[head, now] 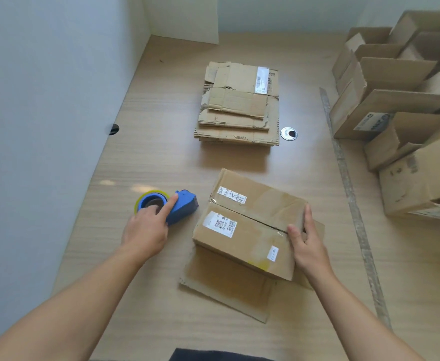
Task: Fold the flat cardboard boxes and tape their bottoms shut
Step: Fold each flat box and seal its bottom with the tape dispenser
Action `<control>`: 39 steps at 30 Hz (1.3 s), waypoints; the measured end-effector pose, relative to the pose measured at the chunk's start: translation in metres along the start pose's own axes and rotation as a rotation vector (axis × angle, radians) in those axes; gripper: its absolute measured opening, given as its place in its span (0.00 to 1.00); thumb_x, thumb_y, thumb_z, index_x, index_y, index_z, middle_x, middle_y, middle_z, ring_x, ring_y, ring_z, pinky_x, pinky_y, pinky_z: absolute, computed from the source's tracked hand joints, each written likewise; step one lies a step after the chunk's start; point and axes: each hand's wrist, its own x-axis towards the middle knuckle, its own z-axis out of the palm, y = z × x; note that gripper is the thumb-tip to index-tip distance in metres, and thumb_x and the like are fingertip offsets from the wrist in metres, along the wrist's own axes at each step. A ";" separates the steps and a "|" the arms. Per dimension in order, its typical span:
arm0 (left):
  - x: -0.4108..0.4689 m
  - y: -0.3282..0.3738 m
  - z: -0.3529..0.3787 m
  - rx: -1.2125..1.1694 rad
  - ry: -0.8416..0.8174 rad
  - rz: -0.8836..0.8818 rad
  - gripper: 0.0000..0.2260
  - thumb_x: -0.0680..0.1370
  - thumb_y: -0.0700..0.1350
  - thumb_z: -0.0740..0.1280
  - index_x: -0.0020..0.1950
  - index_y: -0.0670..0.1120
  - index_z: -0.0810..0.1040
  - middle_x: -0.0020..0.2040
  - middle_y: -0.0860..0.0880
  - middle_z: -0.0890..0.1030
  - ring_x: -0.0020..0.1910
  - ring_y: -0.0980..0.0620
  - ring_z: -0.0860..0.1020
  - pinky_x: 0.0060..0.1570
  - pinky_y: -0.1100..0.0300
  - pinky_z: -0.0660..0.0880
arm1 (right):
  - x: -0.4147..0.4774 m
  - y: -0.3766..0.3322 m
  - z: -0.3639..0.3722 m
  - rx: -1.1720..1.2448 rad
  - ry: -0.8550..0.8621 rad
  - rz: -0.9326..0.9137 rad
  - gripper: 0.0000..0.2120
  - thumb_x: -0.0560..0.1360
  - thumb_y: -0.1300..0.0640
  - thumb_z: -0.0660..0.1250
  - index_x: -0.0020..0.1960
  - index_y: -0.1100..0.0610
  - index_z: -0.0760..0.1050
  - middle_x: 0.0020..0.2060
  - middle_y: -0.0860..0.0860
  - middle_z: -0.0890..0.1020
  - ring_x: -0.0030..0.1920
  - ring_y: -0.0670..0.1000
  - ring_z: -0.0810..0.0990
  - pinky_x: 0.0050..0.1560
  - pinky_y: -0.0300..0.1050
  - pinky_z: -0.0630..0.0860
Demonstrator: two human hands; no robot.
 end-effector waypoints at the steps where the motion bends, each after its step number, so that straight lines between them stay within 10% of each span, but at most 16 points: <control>1: -0.002 0.004 -0.001 -0.074 0.111 0.010 0.26 0.80 0.46 0.57 0.79 0.55 0.60 0.65 0.45 0.73 0.62 0.42 0.72 0.53 0.50 0.71 | 0.000 -0.002 0.000 0.000 0.002 0.012 0.33 0.81 0.44 0.61 0.79 0.35 0.45 0.74 0.42 0.68 0.70 0.50 0.71 0.64 0.44 0.67; 4: -0.002 0.039 -0.016 -0.481 0.321 0.070 0.21 0.79 0.45 0.59 0.71 0.43 0.74 0.71 0.42 0.72 0.70 0.41 0.69 0.67 0.50 0.65 | 0.002 -0.002 0.002 0.048 0.003 0.093 0.34 0.80 0.42 0.62 0.80 0.39 0.47 0.70 0.45 0.74 0.67 0.50 0.75 0.65 0.47 0.68; 8: 0.004 0.090 -0.025 -0.754 -0.026 0.036 0.25 0.76 0.55 0.70 0.68 0.45 0.69 0.64 0.48 0.74 0.68 0.45 0.70 0.61 0.53 0.69 | -0.001 -0.005 0.014 0.048 -0.044 0.117 0.36 0.69 0.33 0.68 0.74 0.40 0.63 0.65 0.40 0.77 0.64 0.48 0.77 0.66 0.53 0.73; 13: 0.012 0.113 -0.004 -0.775 -0.053 -0.157 0.41 0.68 0.62 0.75 0.74 0.45 0.62 0.69 0.44 0.72 0.68 0.43 0.71 0.64 0.47 0.70 | -0.005 -0.015 0.039 0.075 0.062 0.177 0.45 0.63 0.37 0.76 0.73 0.51 0.61 0.66 0.50 0.75 0.66 0.55 0.73 0.65 0.54 0.72; 20: 0.013 0.108 -0.002 -0.792 0.008 -0.217 0.19 0.72 0.57 0.74 0.60 0.53 0.76 0.49 0.52 0.82 0.53 0.48 0.78 0.55 0.52 0.75 | -0.007 -0.010 0.035 0.140 0.153 0.156 0.16 0.76 0.49 0.71 0.61 0.48 0.71 0.49 0.45 0.81 0.52 0.53 0.80 0.50 0.46 0.73; 31: 0.011 0.084 0.005 -1.237 -0.060 -0.232 0.11 0.82 0.47 0.64 0.60 0.54 0.82 0.46 0.57 0.85 0.48 0.57 0.83 0.52 0.59 0.78 | 0.000 0.002 0.019 0.625 -0.041 0.284 0.15 0.83 0.58 0.62 0.67 0.46 0.76 0.55 0.46 0.85 0.53 0.49 0.84 0.56 0.51 0.80; 39: -0.009 0.084 0.012 -1.122 -0.202 -0.123 0.08 0.82 0.55 0.62 0.54 0.58 0.80 0.48 0.58 0.84 0.50 0.57 0.81 0.55 0.56 0.77 | -0.005 0.001 0.016 0.296 -0.067 0.155 0.15 0.78 0.45 0.68 0.64 0.39 0.75 0.50 0.40 0.85 0.51 0.46 0.84 0.57 0.53 0.80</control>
